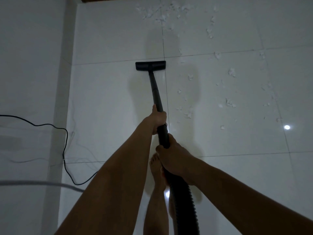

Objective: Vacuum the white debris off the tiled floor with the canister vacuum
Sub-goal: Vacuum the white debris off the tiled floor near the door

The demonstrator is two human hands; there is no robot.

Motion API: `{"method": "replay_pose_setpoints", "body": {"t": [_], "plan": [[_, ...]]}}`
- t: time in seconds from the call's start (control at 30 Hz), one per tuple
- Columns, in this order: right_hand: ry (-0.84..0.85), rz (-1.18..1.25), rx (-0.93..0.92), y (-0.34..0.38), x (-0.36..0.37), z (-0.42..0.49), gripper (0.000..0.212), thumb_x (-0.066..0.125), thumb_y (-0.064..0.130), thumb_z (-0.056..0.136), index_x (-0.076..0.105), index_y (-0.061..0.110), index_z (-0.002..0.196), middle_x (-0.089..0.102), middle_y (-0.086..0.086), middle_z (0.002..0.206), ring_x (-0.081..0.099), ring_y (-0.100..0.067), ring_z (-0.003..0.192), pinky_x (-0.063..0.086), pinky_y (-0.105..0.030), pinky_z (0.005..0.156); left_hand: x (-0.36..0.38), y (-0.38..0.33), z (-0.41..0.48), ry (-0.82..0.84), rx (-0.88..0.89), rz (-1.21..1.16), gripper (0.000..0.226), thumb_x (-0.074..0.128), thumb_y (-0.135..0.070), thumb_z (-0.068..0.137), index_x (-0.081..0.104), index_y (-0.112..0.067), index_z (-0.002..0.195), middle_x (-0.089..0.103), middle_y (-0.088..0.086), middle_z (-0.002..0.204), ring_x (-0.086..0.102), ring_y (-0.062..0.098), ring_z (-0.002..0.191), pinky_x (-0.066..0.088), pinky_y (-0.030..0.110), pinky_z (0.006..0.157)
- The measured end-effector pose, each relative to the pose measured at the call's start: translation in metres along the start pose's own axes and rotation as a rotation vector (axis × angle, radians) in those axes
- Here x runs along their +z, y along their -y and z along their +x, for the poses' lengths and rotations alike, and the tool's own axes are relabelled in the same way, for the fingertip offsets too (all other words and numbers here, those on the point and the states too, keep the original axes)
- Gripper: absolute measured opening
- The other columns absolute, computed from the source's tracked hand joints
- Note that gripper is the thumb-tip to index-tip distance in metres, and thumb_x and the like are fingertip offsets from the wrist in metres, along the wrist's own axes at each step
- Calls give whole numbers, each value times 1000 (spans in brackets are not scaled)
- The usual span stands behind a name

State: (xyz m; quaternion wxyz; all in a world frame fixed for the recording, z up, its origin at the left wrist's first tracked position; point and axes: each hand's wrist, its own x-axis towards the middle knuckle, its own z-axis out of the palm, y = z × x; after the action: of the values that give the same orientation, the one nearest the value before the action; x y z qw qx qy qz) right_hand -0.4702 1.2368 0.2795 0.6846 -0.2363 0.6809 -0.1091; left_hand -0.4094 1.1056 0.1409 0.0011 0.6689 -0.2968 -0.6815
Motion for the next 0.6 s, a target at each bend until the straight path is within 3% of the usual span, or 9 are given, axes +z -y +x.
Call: {"method": "replay_pose_setpoints", "body": {"t": [0.23,0.33,0.6], "plan": [[-30,-78,-17,25,-5,29,56,44,31,107,22,30,159,57,-2,88,55,-10,56,39,-16,36,-15,-26,23,-10,25,5,67,43,-18,101,9,-43,153,51,11,88,53,22,67,56,40,73],[-26,-59,-20,36,-7,42,58,44,30,108,19,32,161,57,-4,89,56,-11,56,40,-15,36,-22,-39,34,-10,25,21,68,44,-20,101,7,-45,152,52,12,92,54,23,71,57,46,83],[-20,-25,16,65,-11,47,59,44,27,109,17,33,162,58,-8,88,55,-11,51,37,-12,32,-32,-63,29,-6,15,41,68,42,-20,102,4,-44,153,50,14,101,53,23,71,55,43,77]]}}
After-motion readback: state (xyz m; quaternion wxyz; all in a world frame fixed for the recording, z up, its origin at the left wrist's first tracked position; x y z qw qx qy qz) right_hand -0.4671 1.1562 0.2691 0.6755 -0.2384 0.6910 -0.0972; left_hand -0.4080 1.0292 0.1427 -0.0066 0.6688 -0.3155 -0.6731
